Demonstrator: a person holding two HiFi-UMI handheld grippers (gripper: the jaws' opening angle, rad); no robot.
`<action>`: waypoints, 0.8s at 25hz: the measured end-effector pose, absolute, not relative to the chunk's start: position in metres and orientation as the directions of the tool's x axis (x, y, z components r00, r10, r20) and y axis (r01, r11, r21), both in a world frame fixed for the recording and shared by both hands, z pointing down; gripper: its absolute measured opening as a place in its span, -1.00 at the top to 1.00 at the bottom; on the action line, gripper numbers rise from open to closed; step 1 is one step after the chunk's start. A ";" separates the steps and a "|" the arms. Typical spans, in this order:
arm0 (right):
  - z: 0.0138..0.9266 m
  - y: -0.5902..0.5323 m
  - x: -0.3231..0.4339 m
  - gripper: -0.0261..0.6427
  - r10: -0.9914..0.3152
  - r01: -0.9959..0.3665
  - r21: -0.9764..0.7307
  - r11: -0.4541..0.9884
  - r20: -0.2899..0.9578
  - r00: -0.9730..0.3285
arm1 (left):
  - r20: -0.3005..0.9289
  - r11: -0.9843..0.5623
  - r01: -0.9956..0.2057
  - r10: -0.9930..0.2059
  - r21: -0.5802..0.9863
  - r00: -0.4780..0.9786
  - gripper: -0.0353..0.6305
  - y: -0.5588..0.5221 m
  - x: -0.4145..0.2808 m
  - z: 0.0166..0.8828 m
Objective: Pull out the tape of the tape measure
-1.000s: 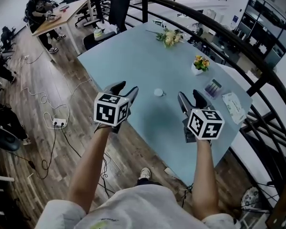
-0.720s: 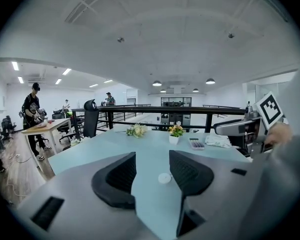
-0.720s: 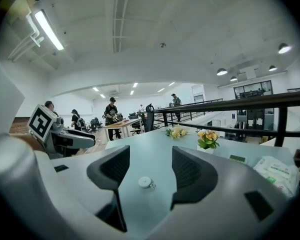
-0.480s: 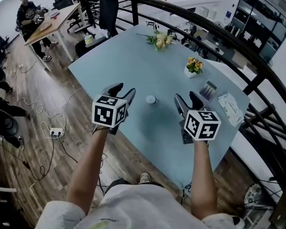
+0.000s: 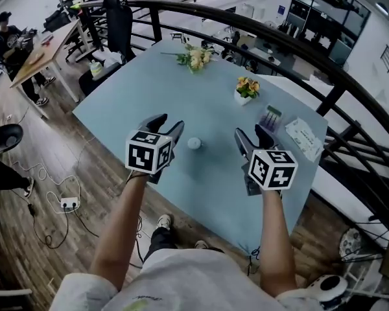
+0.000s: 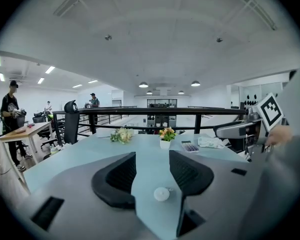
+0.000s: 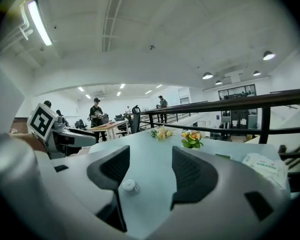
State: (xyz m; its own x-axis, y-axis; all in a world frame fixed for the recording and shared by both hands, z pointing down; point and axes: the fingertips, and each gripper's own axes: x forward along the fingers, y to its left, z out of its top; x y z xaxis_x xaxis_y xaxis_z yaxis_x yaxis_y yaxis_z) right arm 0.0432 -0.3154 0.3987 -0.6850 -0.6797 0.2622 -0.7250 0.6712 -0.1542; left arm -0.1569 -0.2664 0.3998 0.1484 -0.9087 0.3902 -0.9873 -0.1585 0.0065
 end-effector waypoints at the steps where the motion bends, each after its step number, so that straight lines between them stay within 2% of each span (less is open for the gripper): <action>1: 0.399 -0.316 0.044 0.18 -0.692 -0.738 -0.155 0.657 0.266 -0.671 | 0.392 -0.178 -0.984 -0.905 0.010 0.168 0.27 -0.272 -0.157 0.401; 20: 0.397 -0.328 0.027 0.18 -0.864 -0.908 -0.144 0.392 0.280 -0.418 | 0.409 -0.515 -0.857 -0.777 0.025 0.479 0.27 -0.349 -0.163 0.415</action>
